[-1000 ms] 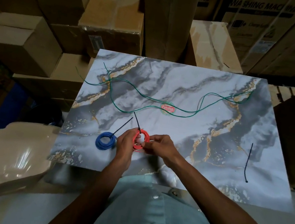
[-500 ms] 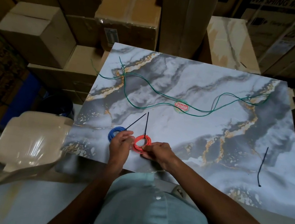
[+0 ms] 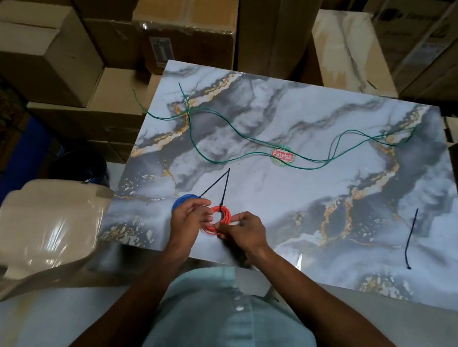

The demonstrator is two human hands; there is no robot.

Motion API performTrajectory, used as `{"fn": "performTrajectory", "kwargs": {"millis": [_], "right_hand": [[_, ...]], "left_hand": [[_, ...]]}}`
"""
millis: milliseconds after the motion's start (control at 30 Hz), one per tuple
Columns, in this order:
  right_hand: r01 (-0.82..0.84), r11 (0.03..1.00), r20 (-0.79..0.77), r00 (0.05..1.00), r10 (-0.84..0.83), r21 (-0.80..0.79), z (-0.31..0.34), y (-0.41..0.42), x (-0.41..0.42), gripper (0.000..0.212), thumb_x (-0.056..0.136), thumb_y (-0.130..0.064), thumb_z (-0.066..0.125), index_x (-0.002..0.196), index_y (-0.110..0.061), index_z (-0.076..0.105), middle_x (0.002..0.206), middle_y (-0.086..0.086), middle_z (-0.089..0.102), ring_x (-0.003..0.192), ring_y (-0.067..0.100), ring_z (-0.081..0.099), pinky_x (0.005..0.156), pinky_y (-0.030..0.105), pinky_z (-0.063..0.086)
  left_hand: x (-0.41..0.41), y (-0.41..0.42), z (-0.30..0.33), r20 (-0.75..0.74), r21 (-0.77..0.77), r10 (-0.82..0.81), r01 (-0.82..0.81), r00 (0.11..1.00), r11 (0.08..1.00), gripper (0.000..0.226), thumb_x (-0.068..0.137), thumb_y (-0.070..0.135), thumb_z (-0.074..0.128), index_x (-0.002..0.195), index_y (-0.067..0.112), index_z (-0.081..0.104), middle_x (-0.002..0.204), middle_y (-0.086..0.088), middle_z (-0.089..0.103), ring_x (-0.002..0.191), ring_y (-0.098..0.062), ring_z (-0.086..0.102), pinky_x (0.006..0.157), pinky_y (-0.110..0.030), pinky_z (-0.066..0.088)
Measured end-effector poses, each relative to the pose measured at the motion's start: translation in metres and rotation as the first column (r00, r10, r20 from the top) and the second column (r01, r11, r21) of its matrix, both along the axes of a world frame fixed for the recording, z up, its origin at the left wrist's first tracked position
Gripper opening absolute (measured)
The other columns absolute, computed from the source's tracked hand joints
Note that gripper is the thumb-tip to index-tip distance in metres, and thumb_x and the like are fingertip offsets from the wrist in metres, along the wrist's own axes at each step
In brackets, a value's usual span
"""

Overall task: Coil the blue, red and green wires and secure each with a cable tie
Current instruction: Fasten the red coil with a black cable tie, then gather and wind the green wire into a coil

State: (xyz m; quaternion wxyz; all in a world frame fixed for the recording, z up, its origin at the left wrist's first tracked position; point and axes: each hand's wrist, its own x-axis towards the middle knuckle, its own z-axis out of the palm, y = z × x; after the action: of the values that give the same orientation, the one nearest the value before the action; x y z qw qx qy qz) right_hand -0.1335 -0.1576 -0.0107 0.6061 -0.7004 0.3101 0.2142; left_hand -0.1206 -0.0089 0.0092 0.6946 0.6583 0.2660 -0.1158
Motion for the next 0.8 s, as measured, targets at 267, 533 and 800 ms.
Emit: {"fn": "performTrajectory", "kwargs": {"millis": [267,533,800], "right_hand": [[-0.068,0.958,0.080,0.992,0.093,-0.280,-0.011,-0.003,-0.008,0.023,0.085,-0.040,0.082,0.087,-0.017,0.075,0.077,-0.001,0.078,0.067,0.005,0.070,0.071,0.021,0.055],[0.154,0.977,-0.020,0.988,-0.152,0.147,-0.007,-0.022,-0.014,0.038,0.106,-0.032,0.057,0.095,0.001,0.072,0.080,0.021,0.073,0.067,0.029,0.070,0.058,0.030,0.057],[0.200,0.960,-0.010,0.979,-0.202,0.196,0.000,-0.051,0.010,0.030,0.106,-0.020,0.058,0.088,-0.002,0.072,0.080,0.018,0.072,0.063,0.025,0.068,0.057,0.029,0.058]], "left_hand": [[0.020,0.014,0.000,0.031,-0.050,-0.022,0.024,0.999,0.998,0.015,0.094,0.002,0.057,0.097,0.005,0.071,0.087,-0.017,0.073,0.074,-0.024,0.068,0.072,-0.033,0.058],[0.040,0.005,0.010,0.046,-0.097,-0.087,0.091,0.995,0.991,0.015,0.096,0.003,0.056,0.097,0.004,0.071,0.082,-0.014,0.072,0.072,-0.023,0.067,0.069,-0.030,0.058],[0.066,-0.033,0.017,0.056,-0.101,-0.163,0.168,0.985,0.981,0.017,0.097,0.001,0.053,0.096,0.002,0.070,0.078,-0.013,0.069,0.065,-0.020,0.064,0.064,-0.028,0.054]]}}
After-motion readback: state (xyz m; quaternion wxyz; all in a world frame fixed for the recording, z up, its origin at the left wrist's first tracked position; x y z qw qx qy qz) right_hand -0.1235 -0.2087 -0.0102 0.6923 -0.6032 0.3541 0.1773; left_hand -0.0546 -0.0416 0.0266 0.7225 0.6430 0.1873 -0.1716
